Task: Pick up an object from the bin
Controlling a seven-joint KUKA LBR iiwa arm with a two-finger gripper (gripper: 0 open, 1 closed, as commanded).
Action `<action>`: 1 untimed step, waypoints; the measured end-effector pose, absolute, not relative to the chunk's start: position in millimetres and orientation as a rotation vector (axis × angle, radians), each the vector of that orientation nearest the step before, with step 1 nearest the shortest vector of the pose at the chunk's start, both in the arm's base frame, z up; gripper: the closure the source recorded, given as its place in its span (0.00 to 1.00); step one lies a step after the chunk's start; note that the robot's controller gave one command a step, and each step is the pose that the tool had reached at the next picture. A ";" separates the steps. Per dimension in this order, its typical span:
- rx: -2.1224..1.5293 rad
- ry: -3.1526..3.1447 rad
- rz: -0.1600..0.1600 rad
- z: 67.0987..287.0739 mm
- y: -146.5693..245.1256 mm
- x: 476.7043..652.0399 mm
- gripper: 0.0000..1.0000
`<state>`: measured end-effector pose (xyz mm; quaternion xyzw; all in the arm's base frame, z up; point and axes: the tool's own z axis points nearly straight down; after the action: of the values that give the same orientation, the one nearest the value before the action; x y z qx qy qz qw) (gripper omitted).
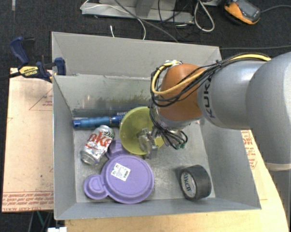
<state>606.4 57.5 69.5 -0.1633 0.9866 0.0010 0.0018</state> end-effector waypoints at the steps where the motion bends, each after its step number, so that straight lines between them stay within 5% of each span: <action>1: -0.512 3.096 0.003 69.5 57.4 606.4 1.00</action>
Offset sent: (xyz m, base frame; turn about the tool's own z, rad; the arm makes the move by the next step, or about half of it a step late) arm 0.0000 0.0000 0.0000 0.0000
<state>606.4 57.4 69.5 -0.1633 0.9866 0.0011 0.0018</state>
